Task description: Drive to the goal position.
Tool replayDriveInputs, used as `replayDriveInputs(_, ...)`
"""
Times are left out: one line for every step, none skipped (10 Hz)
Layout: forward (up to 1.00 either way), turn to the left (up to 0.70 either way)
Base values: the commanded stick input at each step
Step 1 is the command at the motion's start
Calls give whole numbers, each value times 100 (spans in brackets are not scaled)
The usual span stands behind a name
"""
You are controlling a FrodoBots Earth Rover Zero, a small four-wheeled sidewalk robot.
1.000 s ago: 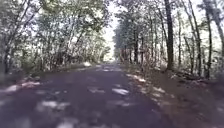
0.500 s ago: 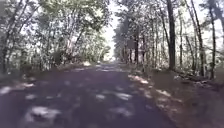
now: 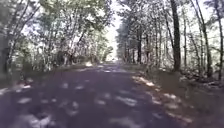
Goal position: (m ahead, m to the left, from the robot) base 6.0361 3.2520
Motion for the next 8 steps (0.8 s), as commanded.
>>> replayDriveInputs(45, 0)
replayDriveInputs(45, 0)
replayDriveInputs(45, 0)
replayDriveInputs(45, 0)
replayDriveInputs(45, 0)
replayDriveInputs(45, 0)
replayDriveInputs(45, 0)
replayDriveInputs(45, 0)
